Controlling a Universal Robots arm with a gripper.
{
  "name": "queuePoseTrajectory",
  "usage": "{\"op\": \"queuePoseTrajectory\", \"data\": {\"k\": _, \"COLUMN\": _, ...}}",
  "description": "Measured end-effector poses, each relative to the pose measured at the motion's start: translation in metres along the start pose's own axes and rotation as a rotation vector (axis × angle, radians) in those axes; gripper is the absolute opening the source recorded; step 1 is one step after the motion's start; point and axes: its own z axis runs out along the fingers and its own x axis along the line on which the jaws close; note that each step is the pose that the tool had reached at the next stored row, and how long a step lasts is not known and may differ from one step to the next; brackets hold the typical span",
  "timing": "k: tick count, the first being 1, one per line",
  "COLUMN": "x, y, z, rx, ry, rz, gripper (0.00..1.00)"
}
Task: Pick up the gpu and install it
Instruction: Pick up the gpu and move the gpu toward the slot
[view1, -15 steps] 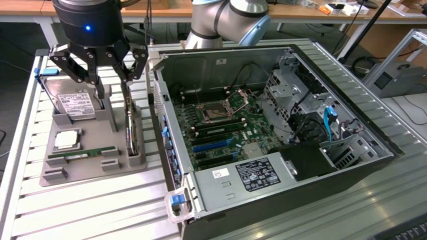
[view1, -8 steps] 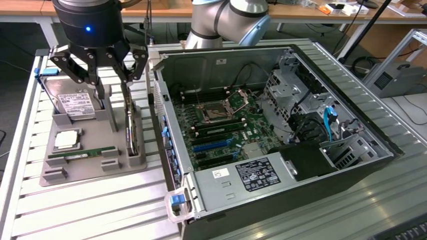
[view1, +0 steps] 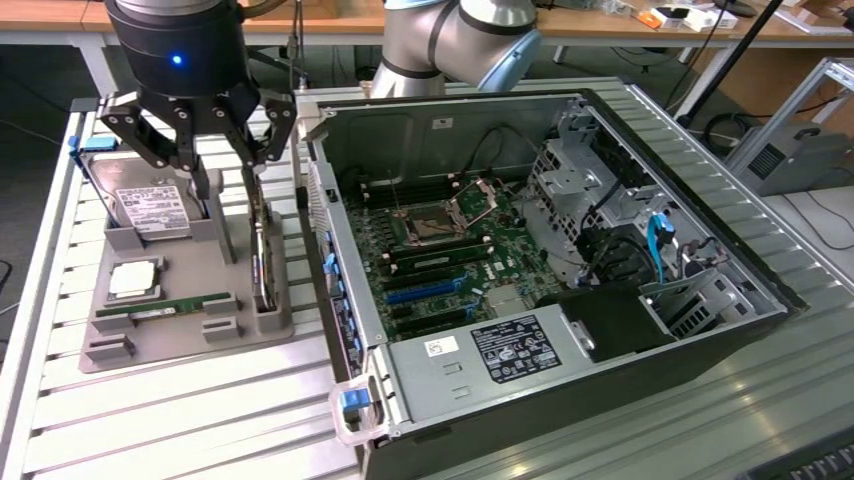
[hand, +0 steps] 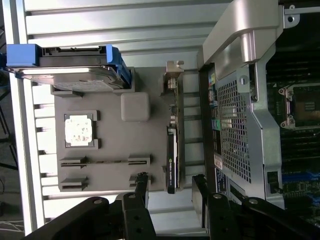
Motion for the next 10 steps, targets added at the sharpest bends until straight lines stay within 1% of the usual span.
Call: {"op": "queuePoseTrajectory", "data": {"k": 10, "x": 0.0000, "y": -0.0001, "z": 0.0016, "rx": -0.0001, "ry": 0.0000, "rz": 0.000, "gripper": 0.48}}
